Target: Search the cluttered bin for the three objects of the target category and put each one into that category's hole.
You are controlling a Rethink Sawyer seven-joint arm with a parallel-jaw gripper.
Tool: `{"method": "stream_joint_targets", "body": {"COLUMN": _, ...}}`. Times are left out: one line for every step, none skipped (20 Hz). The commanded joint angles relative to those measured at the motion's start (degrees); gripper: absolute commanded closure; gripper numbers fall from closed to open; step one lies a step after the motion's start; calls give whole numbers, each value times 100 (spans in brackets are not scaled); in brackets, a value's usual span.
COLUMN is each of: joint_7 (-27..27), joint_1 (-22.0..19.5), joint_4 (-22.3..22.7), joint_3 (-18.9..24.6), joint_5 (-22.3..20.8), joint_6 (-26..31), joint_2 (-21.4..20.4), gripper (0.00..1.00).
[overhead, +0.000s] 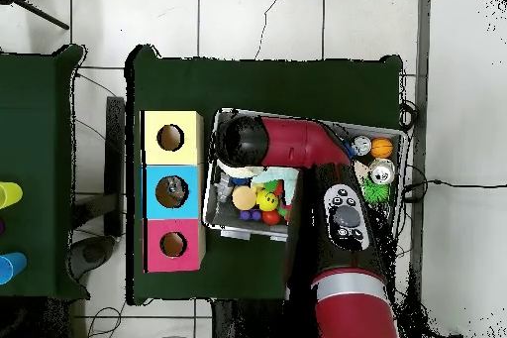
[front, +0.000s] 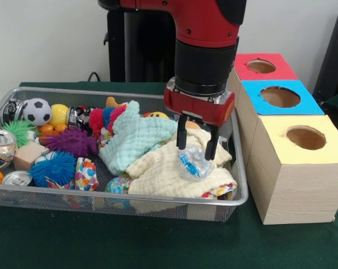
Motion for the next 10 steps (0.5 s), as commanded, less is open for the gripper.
{"method": "stream_joint_targets", "body": {"joint_7": -11, "joint_1": -108, "joint_4": -346, "joint_3": 165, "joint_5": 95, "joint_6": 950, "joint_2": -23, "gripper": 0}}
{"method": "stream_joint_targets", "body": {"joint_7": -12, "joint_1": -127, "joint_4": -315, "joint_3": 205, "joint_5": 119, "joint_6": 940, "joint_2": -30, "gripper": 0}}
{"method": "stream_joint_targets", "body": {"joint_7": -20, "joint_1": -137, "joint_4": -303, "joint_3": 239, "joint_5": 131, "joint_6": 935, "joint_2": -26, "gripper": 0}}
{"method": "stream_joint_targets", "body": {"joint_7": -46, "joint_1": -170, "joint_4": -267, "joint_3": 305, "joint_5": 149, "joint_6": 847, "joint_2": 7, "gripper": 0}}
{"method": "stream_joint_targets", "body": {"joint_7": -62, "joint_1": -187, "joint_4": -239, "joint_3": 351, "joint_5": 164, "joint_6": 811, "joint_2": 26, "gripper": 0}}
{"method": "stream_joint_targets", "body": {"joint_7": -86, "joint_1": -210, "joint_4": -172, "joint_3": 389, "joint_5": 156, "joint_6": 720, "joint_2": 52, "gripper": 0}}
{"method": "stream_joint_targets", "body": {"joint_7": -63, "joint_1": -201, "joint_4": -134, "joint_3": 389, "joint_5": 158, "joint_6": 665, "joint_2": 61, "gripper": 0}}
{"method": "stream_joint_targets", "body": {"joint_7": -52, "joint_1": -185, "joint_4": -79, "joint_3": 351, "joint_5": 117, "joint_6": 597, "joint_2": 71, "gripper": 0}}
{"method": "stream_joint_targets", "body": {"joint_7": -56, "joint_1": -184, "joint_4": -60, "joint_3": 331, "joint_5": 91, "joint_6": 562, "joint_2": 78, "gripper": 0}}
{"method": "stream_joint_targets", "body": {"joint_7": -105, "joint_1": -192, "joint_4": -32, "joint_3": 302, "joint_5": 27, "joint_6": 538, "joint_2": 99, "gripper": 0}}
